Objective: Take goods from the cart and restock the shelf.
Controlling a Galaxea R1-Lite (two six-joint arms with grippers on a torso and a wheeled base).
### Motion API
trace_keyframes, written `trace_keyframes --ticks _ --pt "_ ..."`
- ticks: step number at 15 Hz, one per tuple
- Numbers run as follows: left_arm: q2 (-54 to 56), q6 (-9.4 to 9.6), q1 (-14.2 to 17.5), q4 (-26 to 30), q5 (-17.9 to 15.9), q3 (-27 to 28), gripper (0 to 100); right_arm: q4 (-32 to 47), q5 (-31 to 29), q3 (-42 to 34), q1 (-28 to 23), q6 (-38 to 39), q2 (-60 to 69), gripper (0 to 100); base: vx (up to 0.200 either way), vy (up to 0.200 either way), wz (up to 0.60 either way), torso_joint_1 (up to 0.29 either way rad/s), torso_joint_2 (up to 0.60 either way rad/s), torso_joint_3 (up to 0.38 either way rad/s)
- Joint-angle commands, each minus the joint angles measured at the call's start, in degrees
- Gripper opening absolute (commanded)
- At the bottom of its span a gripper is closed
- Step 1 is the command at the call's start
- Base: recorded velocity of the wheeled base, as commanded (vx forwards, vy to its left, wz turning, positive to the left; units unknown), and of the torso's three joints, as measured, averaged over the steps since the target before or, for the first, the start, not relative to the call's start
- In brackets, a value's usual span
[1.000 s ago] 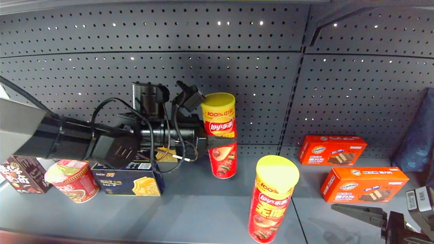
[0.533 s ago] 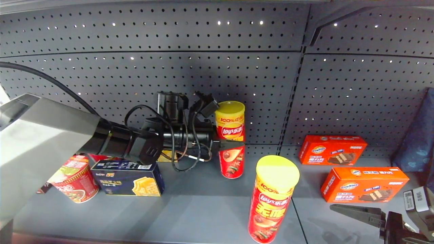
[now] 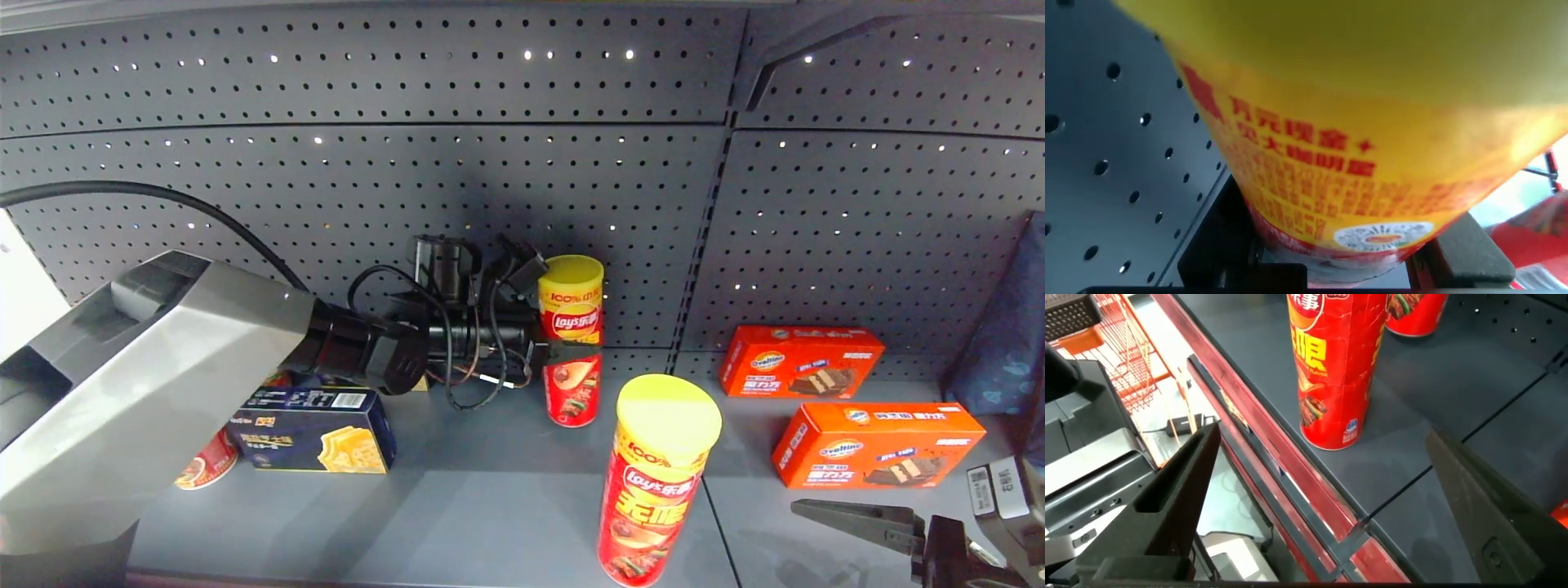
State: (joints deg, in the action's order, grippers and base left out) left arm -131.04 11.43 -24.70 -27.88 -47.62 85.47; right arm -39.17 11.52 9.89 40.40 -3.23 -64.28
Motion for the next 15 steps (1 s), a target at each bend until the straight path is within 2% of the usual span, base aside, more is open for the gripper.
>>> trace_keyframes --ticks 1,4,5,10,11,12,13,14,15 --pt "-1.8 -0.01 0.0 0.0 0.0 1.1 0 0.0 0.1 0.0 0.1 0.0 -0.2 100 0.0 0.0 0.0 0.0 0.0 0.0" --pt "-2.1 0.25 0.1 -0.2 0.1 1.1 0 -0.1 0.1 0.0 0.1 0.0 -0.6 100 0.0 0.0 0.0 0.0 0.0 0.0" --pt "-2.1 0.17 0.1 -0.2 0.1 1.1 100 -0.1 0.1 0.0 0.1 0.0 -0.6 100 0.0 0.0 0.0 0.0 0.0 0.0" --pt "-0.3 0.17 0.3 -0.4 0.9 -1.5 100 -0.1 0.0 -1.3 -0.1 0.0 0.0 100 0.0 0.0 0.0 0.0 0.0 0.0" --pt "2.8 0.17 0.5 -0.3 1.5 -4.6 100 0.0 -0.1 -1.6 -0.1 0.0 0.2 100 0.0 0.0 0.0 0.0 0.0 0.0" --pt "3.2 0.17 0.6 -0.3 1.5 -5.1 100 0.0 -0.1 -1.7 -0.1 0.0 0.2 100 0.0 0.0 0.0 0.0 0.0 0.0" --pt "8.3 0.34 1.1 -1.0 2.1 -12.0 100 0.0 -0.2 -2.9 -0.4 0.0 0.7 100 0.0 0.0 0.0 0.0 0.0 0.0" --pt "9.8 0.25 1.7 -2.5 2.2 -14.5 100 0.1 -0.3 -3.6 -0.6 0.0 1.1 100 0.0 0.0 0.0 0.0 0.0 0.0" --pt "12.6 0.08 2.5 -5.3 2.4 -19.3 100 0.1 -0.4 -5.4 -1.4 0.0 1.4 100 0.0 0.0 0.0 0.0 0.0 0.0"
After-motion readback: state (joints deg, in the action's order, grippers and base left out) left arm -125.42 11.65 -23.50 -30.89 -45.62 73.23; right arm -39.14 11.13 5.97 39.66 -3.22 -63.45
